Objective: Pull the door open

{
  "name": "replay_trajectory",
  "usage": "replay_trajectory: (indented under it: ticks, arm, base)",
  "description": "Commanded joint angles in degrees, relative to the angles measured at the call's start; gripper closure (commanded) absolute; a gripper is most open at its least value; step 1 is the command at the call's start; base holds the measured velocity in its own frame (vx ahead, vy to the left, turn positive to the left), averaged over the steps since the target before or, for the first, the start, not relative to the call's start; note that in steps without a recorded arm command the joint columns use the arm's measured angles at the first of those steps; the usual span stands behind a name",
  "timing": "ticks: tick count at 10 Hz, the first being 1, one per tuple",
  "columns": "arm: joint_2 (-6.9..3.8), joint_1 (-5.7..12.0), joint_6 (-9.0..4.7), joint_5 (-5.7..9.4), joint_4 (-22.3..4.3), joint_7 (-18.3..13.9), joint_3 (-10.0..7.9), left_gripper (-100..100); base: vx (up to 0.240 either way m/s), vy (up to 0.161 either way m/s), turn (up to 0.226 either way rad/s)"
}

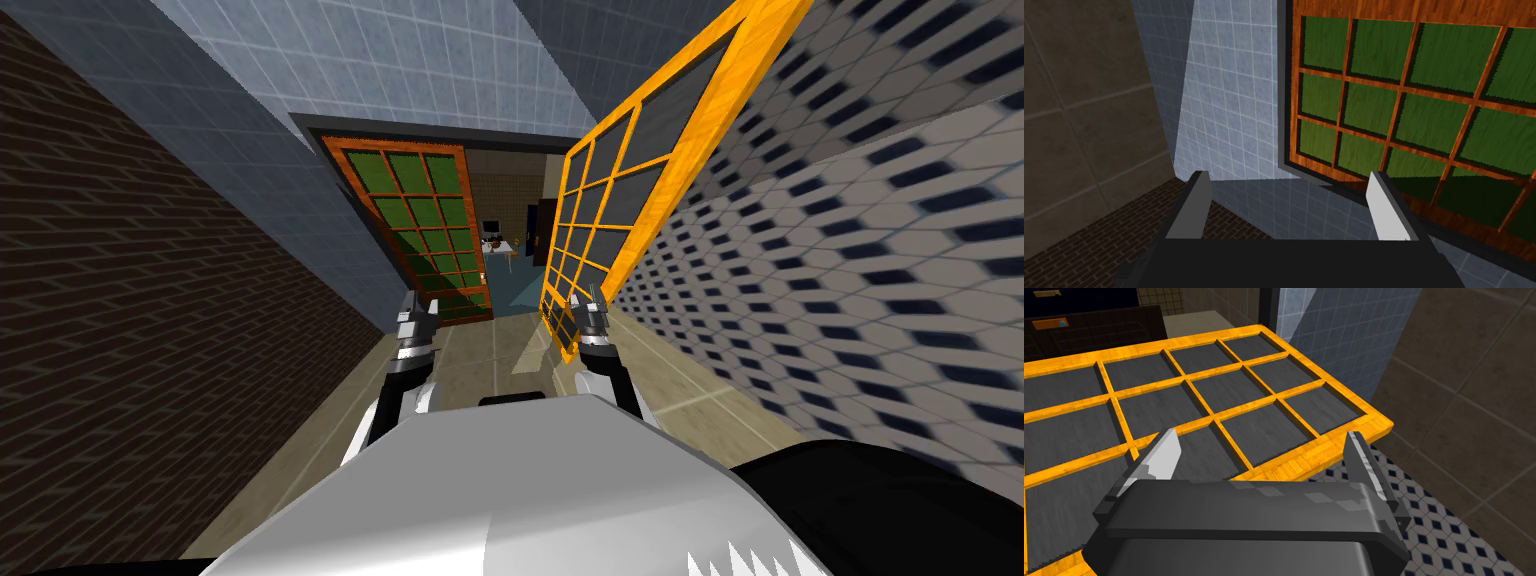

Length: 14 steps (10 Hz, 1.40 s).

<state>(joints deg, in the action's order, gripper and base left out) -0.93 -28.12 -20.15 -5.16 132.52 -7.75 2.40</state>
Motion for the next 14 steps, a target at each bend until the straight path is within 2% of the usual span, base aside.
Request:
replay_trajectory:
  ticks: [1,7,8,14]
  arm:
    - [-0.55,0.37,-0.66,-0.40,-1.80,1.85,-0.71,-100]
    - [-1.95,1.62,-2.86,-1.74,-7.82,8.06,-3.11,-100]
    - [-2.24,1.99,-3.50,-2.13,-9.56,9.86,-3.80,-100]
    - [-3.04,3.15,-5.56,-3.38,-15.18,15.64,-6.03,-100]
  base:
    - [0.118,0.001,-0.022]
    - [0.161,-0.004,-0.027]
    - [0.132,0.000,-0.042]
    - [0.103,-0.002,-0.021]
